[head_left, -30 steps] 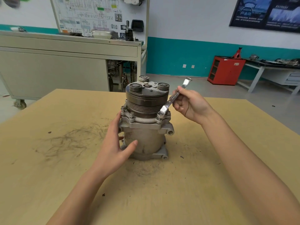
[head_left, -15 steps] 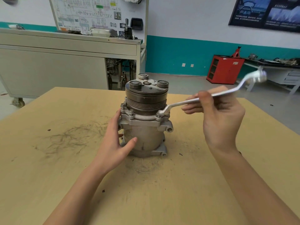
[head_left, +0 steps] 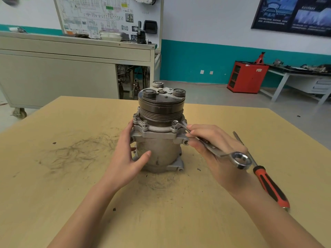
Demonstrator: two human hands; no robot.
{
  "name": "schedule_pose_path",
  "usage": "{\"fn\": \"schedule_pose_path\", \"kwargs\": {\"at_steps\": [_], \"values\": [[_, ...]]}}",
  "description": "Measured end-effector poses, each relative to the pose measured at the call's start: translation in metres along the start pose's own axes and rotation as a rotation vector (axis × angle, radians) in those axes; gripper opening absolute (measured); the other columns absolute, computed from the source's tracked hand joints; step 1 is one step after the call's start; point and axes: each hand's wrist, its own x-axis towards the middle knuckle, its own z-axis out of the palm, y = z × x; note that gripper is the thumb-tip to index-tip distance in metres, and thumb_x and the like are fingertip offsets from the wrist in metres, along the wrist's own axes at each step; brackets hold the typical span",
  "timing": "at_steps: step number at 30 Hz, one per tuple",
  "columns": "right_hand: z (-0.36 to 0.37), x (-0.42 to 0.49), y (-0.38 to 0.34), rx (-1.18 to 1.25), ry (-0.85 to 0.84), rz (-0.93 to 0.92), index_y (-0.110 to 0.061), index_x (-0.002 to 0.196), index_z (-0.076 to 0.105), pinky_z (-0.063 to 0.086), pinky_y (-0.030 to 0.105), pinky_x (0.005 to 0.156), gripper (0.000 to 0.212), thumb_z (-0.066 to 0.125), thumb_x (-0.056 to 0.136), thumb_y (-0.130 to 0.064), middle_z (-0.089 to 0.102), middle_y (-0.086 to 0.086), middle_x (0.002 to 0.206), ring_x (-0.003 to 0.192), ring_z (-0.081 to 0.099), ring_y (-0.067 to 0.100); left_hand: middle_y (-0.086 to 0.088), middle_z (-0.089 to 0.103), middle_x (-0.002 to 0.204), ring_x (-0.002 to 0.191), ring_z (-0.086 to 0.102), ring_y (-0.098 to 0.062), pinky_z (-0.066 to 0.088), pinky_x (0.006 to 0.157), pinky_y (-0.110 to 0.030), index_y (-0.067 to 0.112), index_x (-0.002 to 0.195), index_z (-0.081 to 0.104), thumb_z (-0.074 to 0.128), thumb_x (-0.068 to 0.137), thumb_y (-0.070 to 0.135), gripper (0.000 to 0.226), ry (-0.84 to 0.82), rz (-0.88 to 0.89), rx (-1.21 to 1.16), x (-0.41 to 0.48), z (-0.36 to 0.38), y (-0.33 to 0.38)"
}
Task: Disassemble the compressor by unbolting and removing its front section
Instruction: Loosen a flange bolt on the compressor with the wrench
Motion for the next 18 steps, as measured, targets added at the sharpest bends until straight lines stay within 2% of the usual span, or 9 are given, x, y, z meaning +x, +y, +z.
{"fn": "schedule_pose_path", "kwargs": {"at_steps": [2,4,7,9,11,13,16,18], "values": [[0.0,-0.003,0.001,0.0,-0.013,-0.015,0.009,0.085,0.068,0.055,0.027,0.079,0.036,0.053,0.093,-0.023,0.069,0.015,0.092,0.089,0.068,0.021,0.013,0.025,0.152,0.135,0.039,-0.013,0.044,0.104,-0.038,0.058,0.138,0.004,0.062,0.077,0.043,0.086,-0.002,-0.002,0.001,0.0,0.0,0.0],[0.002,-0.006,0.005,0.127,0.001,0.062,0.002,0.088,0.068,0.055,0.029,0.081,0.029,0.052,0.094,-0.022,0.069,0.012,0.093,0.091,0.067,0.019,0.012,0.026,0.153,0.135,0.038,-0.012,0.044,0.104,-0.037,0.062,0.136,0.002,0.062,0.077,0.044,0.086,0.002,0.0,0.005,0.0,0.0,-0.001],[0.004,-0.001,0.021,0.597,0.119,0.452,-0.013,0.092,0.06,0.057,0.033,0.07,0.013,0.048,0.096,-0.016,0.069,0.003,0.092,0.08,0.07,0.025,0.018,0.025,0.149,0.135,0.038,-0.011,0.043,0.104,-0.035,0.069,0.131,0.0,0.062,0.077,0.045,0.086,0.0,0.003,0.002,0.0,0.0,-0.001],[0.004,0.01,0.044,0.831,0.169,0.738,-0.01,0.093,0.051,0.055,0.028,0.06,0.011,0.042,0.097,-0.012,0.068,0.003,0.085,0.067,0.068,0.024,0.019,0.024,0.147,0.135,0.038,-0.011,0.043,0.103,-0.033,0.067,0.131,0.001,0.062,0.076,0.044,0.085,0.003,0.006,0.003,0.0,0.0,-0.001],[0.008,0.027,0.072,0.94,0.074,0.962,-0.008,0.089,0.048,0.048,0.023,0.05,0.015,0.039,0.099,-0.012,0.061,0.005,0.077,0.055,0.061,0.019,0.019,0.024,0.148,0.135,0.037,-0.01,0.042,0.101,-0.028,0.064,0.132,0.001,0.063,0.077,0.043,0.085,0.007,0.011,0.003,0.0,0.0,-0.002],[0.016,0.044,0.095,0.957,-0.131,1.096,-0.008,0.084,0.05,0.04,0.019,0.043,0.021,0.039,0.1,-0.016,0.054,0.006,0.071,0.049,0.053,0.014,0.018,0.025,0.149,0.134,0.037,-0.007,0.041,0.099,-0.024,0.063,0.133,0.001,0.065,0.079,0.041,0.086,0.008,0.019,0.0,0.001,0.001,-0.003],[0.031,0.057,0.116,1.031,-0.352,1.167,-0.01,0.087,0.053,0.033,0.018,0.044,0.018,0.042,0.097,-0.019,0.056,0.008,0.073,0.046,0.048,0.012,0.019,0.026,0.149,0.133,0.037,-0.003,0.04,0.096,-0.019,0.064,0.135,0.002,0.07,0.085,0.031,0.091,0.009,0.025,-0.004,0.0,0.0,-0.006],[0.035,0.057,0.121,1.093,-0.37,1.178,-0.009,0.089,0.054,0.033,0.018,0.043,0.016,0.045,0.093,-0.022,0.057,0.012,0.077,0.045,0.048,0.013,0.018,0.026,0.151,0.133,0.037,-0.004,0.04,0.096,-0.019,0.062,0.136,0.003,0.069,0.083,0.036,0.089,0.007,0.017,-0.005,0.0,0.0,-0.005]]}}
